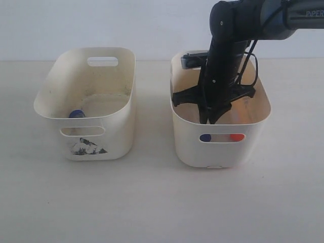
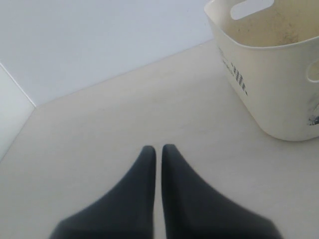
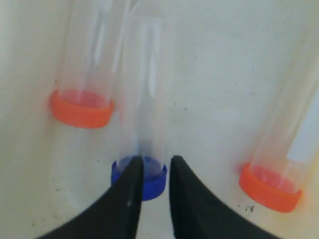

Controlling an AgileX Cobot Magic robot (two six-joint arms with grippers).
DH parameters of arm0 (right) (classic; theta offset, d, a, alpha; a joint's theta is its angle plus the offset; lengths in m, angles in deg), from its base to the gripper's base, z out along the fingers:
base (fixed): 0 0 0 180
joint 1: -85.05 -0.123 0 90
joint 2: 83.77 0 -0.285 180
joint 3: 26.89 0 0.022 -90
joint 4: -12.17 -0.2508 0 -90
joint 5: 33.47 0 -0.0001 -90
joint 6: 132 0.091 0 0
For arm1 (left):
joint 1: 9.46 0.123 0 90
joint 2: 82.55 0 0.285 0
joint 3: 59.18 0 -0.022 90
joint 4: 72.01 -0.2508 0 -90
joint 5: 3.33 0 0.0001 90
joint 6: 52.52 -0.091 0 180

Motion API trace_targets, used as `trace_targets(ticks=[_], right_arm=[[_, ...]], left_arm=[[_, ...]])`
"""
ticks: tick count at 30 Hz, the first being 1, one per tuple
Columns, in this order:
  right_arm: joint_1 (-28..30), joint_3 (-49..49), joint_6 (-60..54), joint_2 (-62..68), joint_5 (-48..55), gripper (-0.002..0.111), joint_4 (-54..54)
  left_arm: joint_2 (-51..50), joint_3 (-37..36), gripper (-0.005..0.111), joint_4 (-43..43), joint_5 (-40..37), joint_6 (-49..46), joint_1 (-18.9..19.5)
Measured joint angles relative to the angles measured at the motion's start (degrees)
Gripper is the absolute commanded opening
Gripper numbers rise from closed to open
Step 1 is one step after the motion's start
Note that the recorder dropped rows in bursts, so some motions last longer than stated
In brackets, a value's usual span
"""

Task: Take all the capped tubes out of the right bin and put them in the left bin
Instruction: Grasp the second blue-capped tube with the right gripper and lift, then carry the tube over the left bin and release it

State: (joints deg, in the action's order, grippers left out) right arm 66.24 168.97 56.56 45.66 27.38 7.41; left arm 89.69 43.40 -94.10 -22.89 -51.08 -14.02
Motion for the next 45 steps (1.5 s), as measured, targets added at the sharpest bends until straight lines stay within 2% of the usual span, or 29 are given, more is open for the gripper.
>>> trace_targets(ticks=[3,19,21,23,28,37,45], right_arm=[[0.00,0.00,-0.42,0.00,-0.23,0.065,-0.08],[0.10,0.00,0.44,4.27,-3.27,0.061,-0.08],[0.10,0.00,1.02,4.88,-3.53,0.054,0.03],[0.10,0.00,1.27,5.12,-3.64,0.042,0.03],[0.10,0.00,1.37,5.12,-3.64,-0.001,0.27],[0.10,-0.13,1.37,2.94,-3.77,0.000,1.04],[0.10,-0.13,1.15,-9.00,-3.06,0.000,1.40]], left_arm=[[0.00,0.00,0.004,0.00,0.00,0.00,0.00],[0.00,0.00,0.004,0.00,0.00,0.00,0.00],[0.00,0.00,0.004,0.00,0.00,0.00,0.00],[0.00,0.00,0.004,0.00,0.00,0.00,0.00],[0.00,0.00,0.004,0.00,0.00,0.00,0.00],[0.00,0.00,0.004,0.00,0.00,0.00,0.00],[0.00,0.00,0.004,0.00,0.00,0.00,0.00]])
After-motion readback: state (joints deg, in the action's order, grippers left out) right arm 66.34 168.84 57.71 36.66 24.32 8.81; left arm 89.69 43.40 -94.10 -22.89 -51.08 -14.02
